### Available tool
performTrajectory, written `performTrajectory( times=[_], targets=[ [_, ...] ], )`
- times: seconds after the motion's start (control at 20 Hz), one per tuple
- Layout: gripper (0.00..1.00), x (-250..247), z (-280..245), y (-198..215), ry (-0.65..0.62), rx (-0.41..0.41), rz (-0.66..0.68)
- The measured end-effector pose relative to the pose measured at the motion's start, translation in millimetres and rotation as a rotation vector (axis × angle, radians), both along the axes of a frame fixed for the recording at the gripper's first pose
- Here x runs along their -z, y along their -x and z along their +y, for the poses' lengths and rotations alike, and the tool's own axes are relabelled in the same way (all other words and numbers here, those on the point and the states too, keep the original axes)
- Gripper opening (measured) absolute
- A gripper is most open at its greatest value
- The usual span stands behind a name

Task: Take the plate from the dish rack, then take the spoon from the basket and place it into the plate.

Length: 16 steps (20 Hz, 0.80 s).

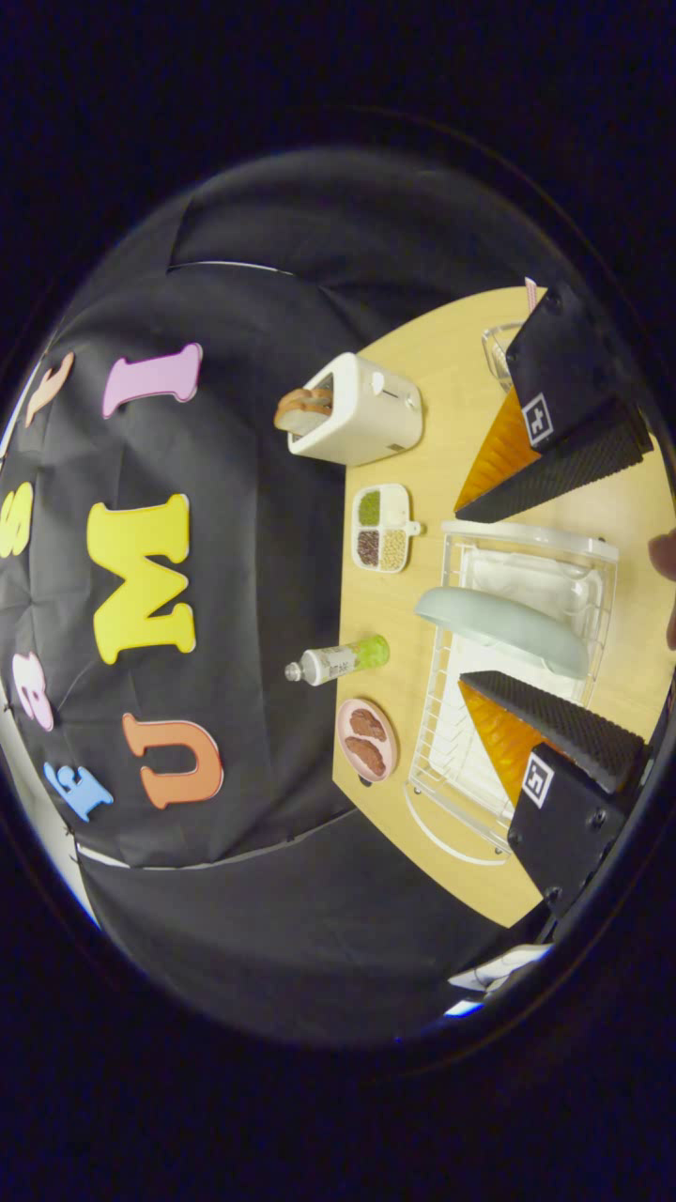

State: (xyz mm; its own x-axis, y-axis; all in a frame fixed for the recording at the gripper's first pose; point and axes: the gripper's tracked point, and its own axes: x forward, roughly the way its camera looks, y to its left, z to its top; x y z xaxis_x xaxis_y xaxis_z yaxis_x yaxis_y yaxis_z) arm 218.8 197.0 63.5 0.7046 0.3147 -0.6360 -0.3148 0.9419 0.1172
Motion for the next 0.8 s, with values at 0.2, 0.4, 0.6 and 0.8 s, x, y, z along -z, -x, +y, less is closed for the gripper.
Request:
performTrajectory(
  times=[0.2,0.4,0.6,0.8],
  targets=[
    [0.97,28.0,16.6,-20.0,-0.019,0.037,0.112],
    [0.86,53.3,28.9,-24.9,-0.042,0.089,0.209],
    [0.66,64.1,31.1,-27.1,-0.017,0.136,0.243],
    [0.49,75.4,28.1,-25.1,0.018,0.223,0.298]
  ],
)
